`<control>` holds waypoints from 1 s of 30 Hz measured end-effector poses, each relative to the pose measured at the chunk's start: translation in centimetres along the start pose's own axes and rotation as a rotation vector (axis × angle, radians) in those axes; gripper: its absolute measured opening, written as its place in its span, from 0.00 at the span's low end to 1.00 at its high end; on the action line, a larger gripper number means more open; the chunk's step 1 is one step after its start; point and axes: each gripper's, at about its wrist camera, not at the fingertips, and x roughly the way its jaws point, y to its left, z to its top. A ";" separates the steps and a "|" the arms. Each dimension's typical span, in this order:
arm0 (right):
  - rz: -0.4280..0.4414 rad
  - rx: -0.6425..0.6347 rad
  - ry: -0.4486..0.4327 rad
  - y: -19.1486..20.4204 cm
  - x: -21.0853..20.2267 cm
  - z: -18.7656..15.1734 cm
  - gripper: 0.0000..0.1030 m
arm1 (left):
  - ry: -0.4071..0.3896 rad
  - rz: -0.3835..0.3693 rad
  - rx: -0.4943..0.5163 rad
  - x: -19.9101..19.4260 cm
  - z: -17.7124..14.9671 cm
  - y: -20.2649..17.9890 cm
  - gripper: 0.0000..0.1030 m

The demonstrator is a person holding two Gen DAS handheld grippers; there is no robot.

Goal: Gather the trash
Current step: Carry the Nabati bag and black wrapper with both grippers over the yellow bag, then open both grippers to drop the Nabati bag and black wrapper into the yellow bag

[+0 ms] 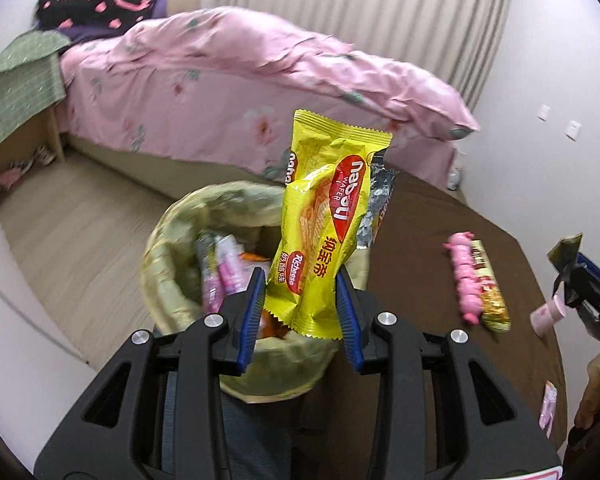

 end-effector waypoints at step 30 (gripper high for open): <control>0.259 0.091 0.215 4.3 20.5 4.1 0.32 | 0.113 0.053 -0.129 7.3 -1.0 4.9 0.56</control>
